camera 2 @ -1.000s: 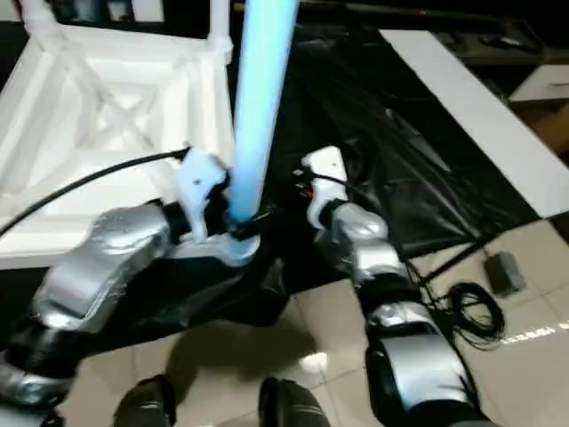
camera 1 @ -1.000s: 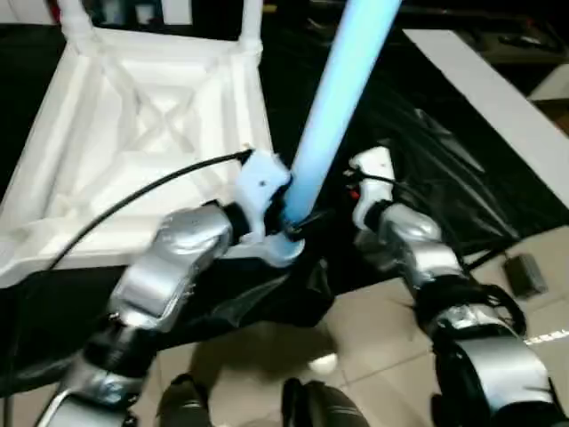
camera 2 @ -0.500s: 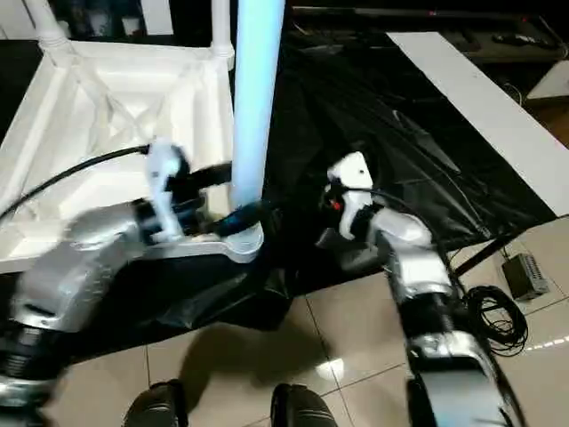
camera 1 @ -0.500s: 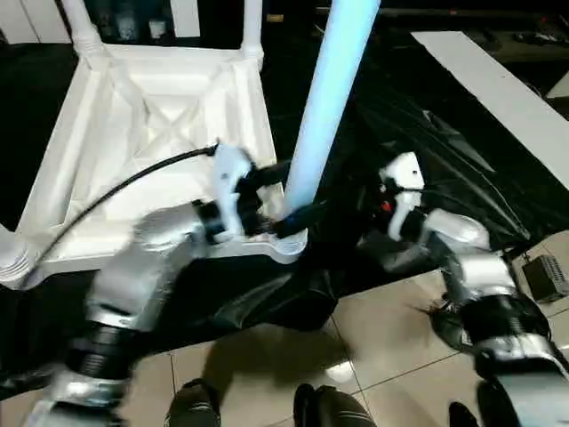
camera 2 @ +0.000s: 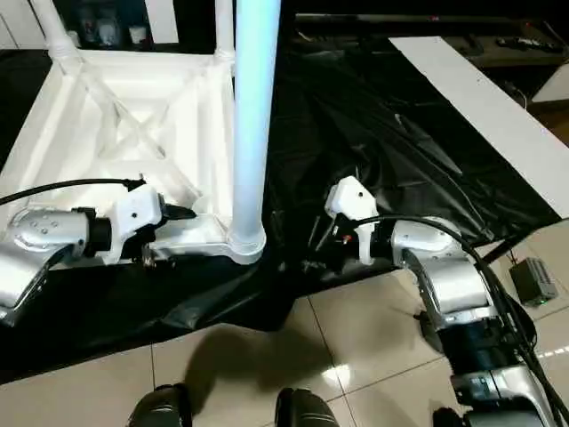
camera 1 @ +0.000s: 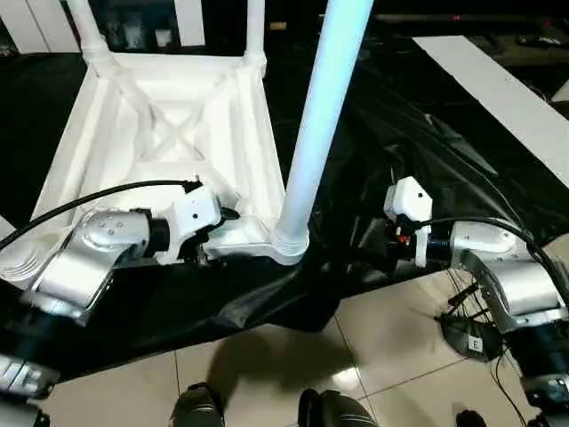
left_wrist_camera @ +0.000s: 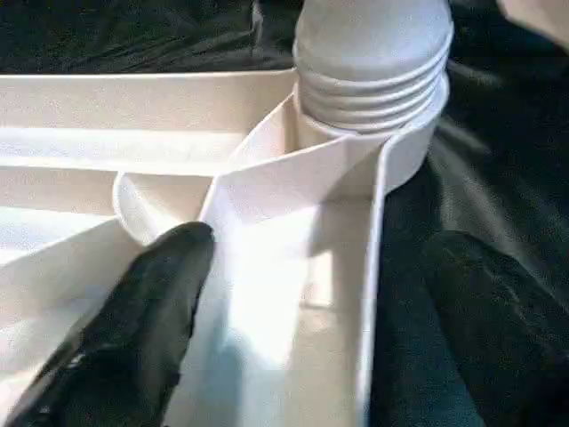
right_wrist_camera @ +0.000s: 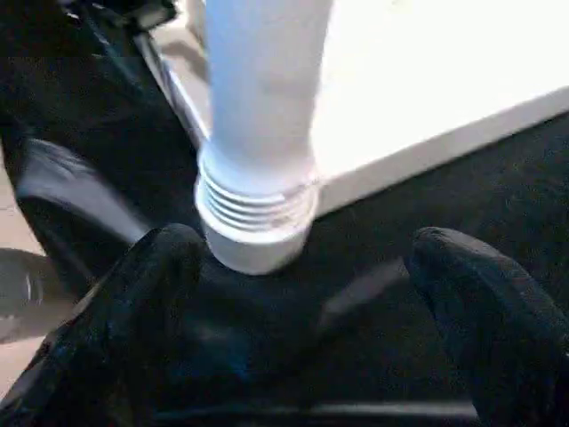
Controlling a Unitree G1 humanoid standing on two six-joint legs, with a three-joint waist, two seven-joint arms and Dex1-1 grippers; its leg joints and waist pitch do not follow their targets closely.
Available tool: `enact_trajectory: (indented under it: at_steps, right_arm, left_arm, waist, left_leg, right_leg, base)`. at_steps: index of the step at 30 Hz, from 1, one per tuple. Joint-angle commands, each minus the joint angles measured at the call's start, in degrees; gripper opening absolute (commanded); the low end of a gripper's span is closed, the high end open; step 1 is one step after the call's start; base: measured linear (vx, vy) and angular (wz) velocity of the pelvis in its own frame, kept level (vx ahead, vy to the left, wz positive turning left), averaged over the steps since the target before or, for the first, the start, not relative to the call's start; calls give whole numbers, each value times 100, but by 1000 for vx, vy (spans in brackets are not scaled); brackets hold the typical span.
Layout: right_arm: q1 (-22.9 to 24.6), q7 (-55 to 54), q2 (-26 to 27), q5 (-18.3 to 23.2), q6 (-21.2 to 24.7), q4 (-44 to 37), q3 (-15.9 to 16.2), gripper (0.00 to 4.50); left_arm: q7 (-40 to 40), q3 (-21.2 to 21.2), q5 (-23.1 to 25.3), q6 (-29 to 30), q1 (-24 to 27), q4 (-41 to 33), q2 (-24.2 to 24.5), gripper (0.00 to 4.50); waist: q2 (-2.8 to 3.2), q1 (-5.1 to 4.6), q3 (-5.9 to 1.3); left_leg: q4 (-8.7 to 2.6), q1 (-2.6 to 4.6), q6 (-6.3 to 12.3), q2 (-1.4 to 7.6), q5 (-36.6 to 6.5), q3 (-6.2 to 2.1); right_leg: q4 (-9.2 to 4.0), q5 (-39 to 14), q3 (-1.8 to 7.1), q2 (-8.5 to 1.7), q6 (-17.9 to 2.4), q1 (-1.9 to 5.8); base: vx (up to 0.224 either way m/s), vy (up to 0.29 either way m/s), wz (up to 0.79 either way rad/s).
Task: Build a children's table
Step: Rotate table base
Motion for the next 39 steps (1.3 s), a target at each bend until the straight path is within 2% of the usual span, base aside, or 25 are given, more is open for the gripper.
enact_trajectory:
  at_steps: [1,2,3,5,6,7,8,10,11,12,13,14,16,17,18,20,22,26,27,31,34,35,36,39]
  right_arm:
    - [73,17,-98,25,108,-148,22,418]
    - [112,9,-134,36,195,-237,30,418]
    - [121,8,-137,37,218,-262,33,418]
    - [152,-5,-138,42,300,-350,45,418]
    - [162,-12,-142,48,333,-381,49,418]
    - [169,-17,-146,53,356,-404,53,418]
    - [183,-18,-161,62,399,-456,60,418]
    - [237,33,-216,143,527,-609,71,418]
    - [286,97,-266,198,596,-709,84,418]
    - [311,134,-293,212,613,-745,96,418]
    - [332,151,-311,208,614,-763,106,418]
    - [368,170,-335,190,604,-783,123,418]
    - [415,194,-364,176,606,-817,144,418]
    - [479,217,-394,176,650,-903,167,418]
    - [486,219,-397,182,670,-926,170,418]
    - [511,221,-396,191,712,-981,182,418]
    - [550,242,-401,180,733,-1018,229,418]
    - [576,226,-427,159,756,-1056,282,418]
    - [573,202,-425,175,773,-1076,285,418]
    - [529,173,-412,201,838,-1127,308,418]
    - [502,177,-414,202,856,-1132,321,418]
    - [454,189,-418,193,856,-1101,338,418]
    - [448,191,-418,191,855,-1096,341,418]
    - [390,212,-422,173,843,-1047,376,418]
  left_arm:
    - [-59,-101,92,-116,-47,48,-28,382]
    - [-172,-145,121,-174,-112,131,-97,368]
    - [-207,-157,116,-183,-125,149,-112,357]
    - [-359,-196,66,-167,-167,202,-161,342]
    - [-397,-200,61,-159,-178,224,-171,342]
    - [-421,-203,59,-155,-186,239,-178,322]
    - [-519,-212,32,-138,-207,268,-180,322]
    - [-764,-216,-91,-57,-229,273,-163,299]
    - [-895,-217,-159,-32,-247,278,-146,293]
    - [-936,-213,-176,-38,-261,292,-140,293]
    - [-945,-216,-165,-59,-275,324,-140,274]
    - [-943,-225,-131,-103,-301,388,-143,264]
    - [-945,-240,-82,-168,-337,474,-145,251]
    - [-982,-237,-16,-262,-417,643,-159,245]
    - [-1011,-233,-9,-267,-442,684,-160,236]
    - [-1074,-220,23,-321,-506,824,-160,207]
    - [-1128,-222,72,-370,-572,1008,-161,192]
    - [-1154,-233,140,-399,-598,1114,-160,155]
    - [-1153,-259,198,-420,-604,1158,-147,145]
    - [-1152,-313,316,-501,-588,1254,-114,118]
    - [-1157,-310,331,-529,-559,1263,-113,81]
    - [-1107,-314,384,-579,-531,1312,-139,70]
    - [-1098,-315,393,-587,-529,1321,-144,70]
    - [-1013,-338,497,-671,-524,1432,-195,35]
  waist:
    - [151,24,-639]
    - [185,33,-658]
    - [170,27,-655]
    - [199,47,-677]
    - [188,42,-676]
    - [180,47,-683]
    - [252,57,-691]
    - [239,51,-690]
    - [337,71,-701]
    - [304,61,-701]
    - [280,59,-698]
    - [312,62,-710]
    - [315,73,-726]
    - [361,78,-744]
    - [343,84,-753]
    - [353,84,-769]
    - [370,90,-754]
    - [376,87,-755]
    - [386,87,-732]
    - [368,89,-721]
    - [371,89,-725]
    - [314,80,-701]
    - [332,84,-700]
    - [331,72,-691]
  left_leg:
    - [-379,195,-160,48,-1672,-52]
    - [-376,206,-172,50,-1684,-55]
    - [-373,206,-166,47,-1684,-46]
    - [-367,193,-144,42,-1636,-51]
    - [-368,191,-133,38,-1643,-45]
    - [-364,180,-121,34,-1635,-47]
    - [-364,191,-133,35,-1651,-58]
    - [-373,194,-155,31,-1754,-60]
    - [-372,202,-173,34,-1755,-76]
    - [-375,203,-165,35,-1794,-61]
    - [-373,197,-152,31,-1814,-60]
    - [-369,201,-141,24,-1887,-62]
    - [-366,197,-142,23,-1893,-69]
    - [-362,204,-146,21,-1894,-72]
    - [-359,211,-141,22,-1901,-67]
    - [-363,207,-141,24,-1882,-75]
    - [-370,212,-149,20,-1942,-76]
    - [-381,207,-158,23,-1981,-84]
    - [-386,209,-159,24,-2010,-83]
    - [-396,216,-145,31,-2042,-89]
    - [-395,214,-139,34,-2012,-85]
    - [-399,202,-115,33,-1985,-79]
    - [-399,206,-109,33,-1988,-82]
    - [-406,209,-117,37,-2032,-87]
  right_leg:
    - [-459,-1598,161,-275,-1159,295]
    - [-458,-1577,161,-277,-1171,297]
    - [-471,-1568,162,-274,-1175,293]
    - [-453,-1447,162,-279,-1216,311]
    - [-464,-1470,161,-273,-1208,307]
    - [-468,-1524,164,-277,-1189,319]
    - [-461,-1556,163,-282,-1192,315]
    - [-492,-1711,158,-272,-1156,313]
    - [-476,-1675,159,-280,-1176,308]
    - [-500,-1672,157,-265,-1168,303]
    - [-501,-1672,157,-260,-1168,311]
    - [-513,-1763,150,-260,-1159,308]
    - [-518,-1883,150,-269,-1117,315]
    - [-520,-1923,150,-269,-1104,318]
    - [-536,-1993,151,-264,-1049,314]
    - [-537,-2065,146,-270,-1027,313]
    - [-553,-2121,143,-257,-1015,290]
    - [-547,-2117,146,-267,-1008,294]
    - [-556,-2133,148,-267,-1007,277]
    - [-558,-2139,151,-266,-989,278]
    - [-551,-2066,151,-274,-1022,277]
    - [-554,-2089,152,-272,-1009,274]
    - [-555,-2128,152,-274,-999,269]
    - [-575,-2301,156,-285,-919,263]
  base:
    - [0,0,0]
    - [0,0,0]
    - [0,0,0]
    - [0,0,0]
    - [0,0,0]
    - [0,0,0]
    - [0,0,0]
    - [0,0,0]
    - [0,0,0]
    - [0,0,0]
    - [0,0,0]
    - [0,0,0]
    - [0,0,0]
    - [0,0,0]
    - [0,0,0]
    - [0,0,0]
    - [0,0,0]
    - [0,0,0]
    - [0,0,0]
    - [0,0,0]
    - [0,0,0]
    - [0,0,0]
    - [0,0,0]
    - [0,0,0]
